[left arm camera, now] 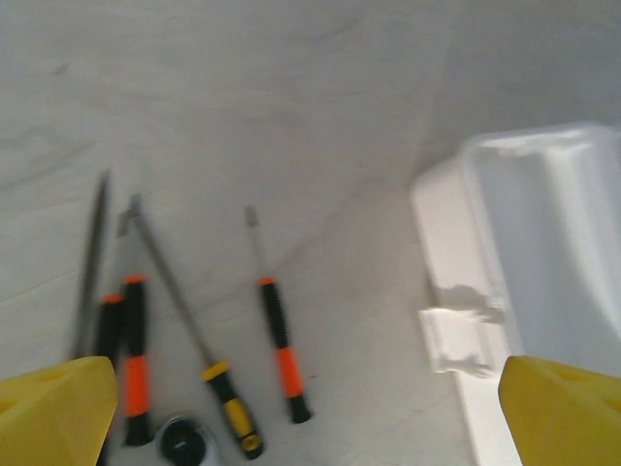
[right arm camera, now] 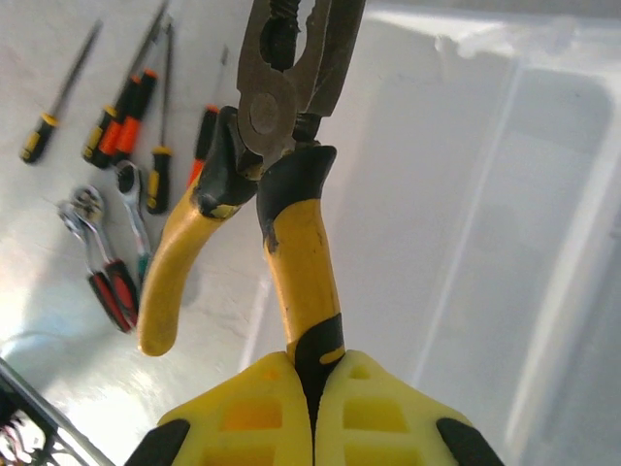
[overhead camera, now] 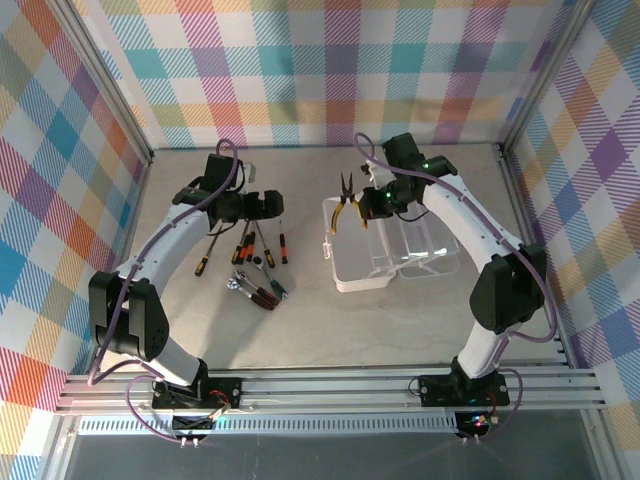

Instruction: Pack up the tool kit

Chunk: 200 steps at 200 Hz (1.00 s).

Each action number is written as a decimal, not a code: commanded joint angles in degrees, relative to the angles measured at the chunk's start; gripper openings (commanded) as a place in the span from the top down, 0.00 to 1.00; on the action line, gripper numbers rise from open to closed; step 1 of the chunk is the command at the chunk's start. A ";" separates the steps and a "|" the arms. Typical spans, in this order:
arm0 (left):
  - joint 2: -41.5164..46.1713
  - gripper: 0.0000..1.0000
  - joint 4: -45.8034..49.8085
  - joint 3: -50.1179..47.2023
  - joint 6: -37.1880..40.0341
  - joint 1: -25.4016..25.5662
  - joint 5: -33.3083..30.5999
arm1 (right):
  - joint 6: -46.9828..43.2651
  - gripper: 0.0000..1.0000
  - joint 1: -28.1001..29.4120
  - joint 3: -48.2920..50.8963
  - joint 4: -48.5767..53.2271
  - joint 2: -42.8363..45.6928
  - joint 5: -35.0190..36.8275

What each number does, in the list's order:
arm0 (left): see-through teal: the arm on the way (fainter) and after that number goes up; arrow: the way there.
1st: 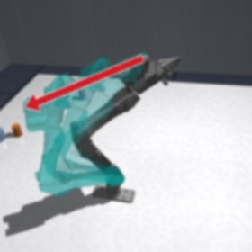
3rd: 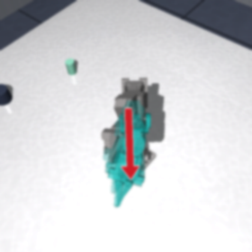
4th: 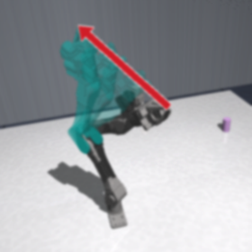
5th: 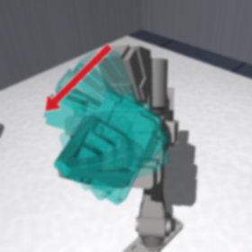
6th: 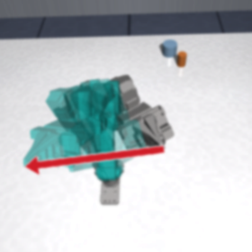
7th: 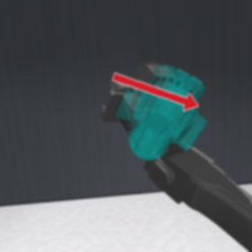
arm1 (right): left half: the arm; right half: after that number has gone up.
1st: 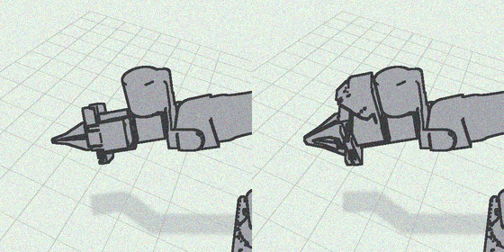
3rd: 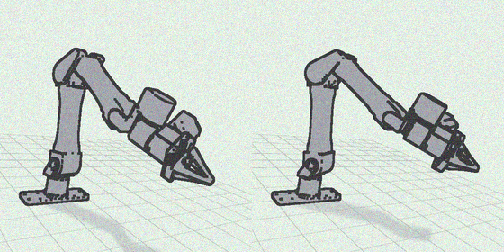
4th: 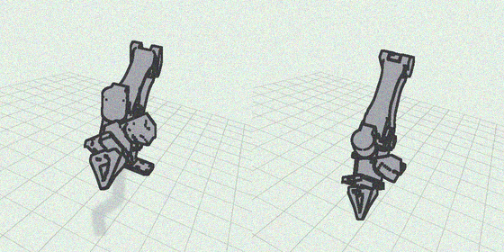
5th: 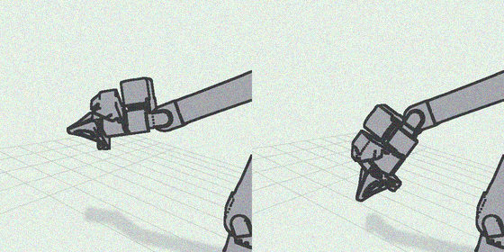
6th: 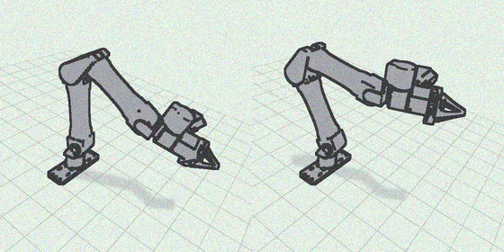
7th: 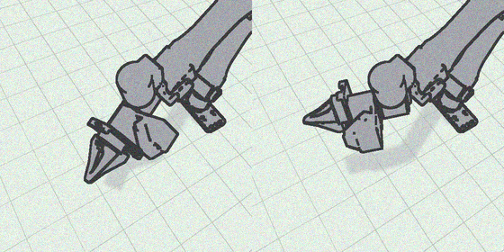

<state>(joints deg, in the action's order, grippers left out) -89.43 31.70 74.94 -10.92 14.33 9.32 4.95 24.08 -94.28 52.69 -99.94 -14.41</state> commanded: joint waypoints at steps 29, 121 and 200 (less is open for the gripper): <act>-1.84 0.00 8.69 -2.90 -1.95 -0.27 -10.64 | -3.38 1.00 2.05 1.83 3.76 -1.46 6.51; -1.69 0.00 8.81 -4.27 -2.27 -0.26 -10.09 | -2.57 1.00 6.90 -3.91 2.70 -10.07 14.42; -2.15 0.00 9.11 -4.53 -2.07 -0.26 -10.51 | -2.60 1.00 7.56 -3.85 1.80 -8.87 12.29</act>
<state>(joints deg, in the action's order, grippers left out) -91.35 39.07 71.11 -12.62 14.06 -0.14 2.52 31.27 -97.27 54.96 -110.21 0.36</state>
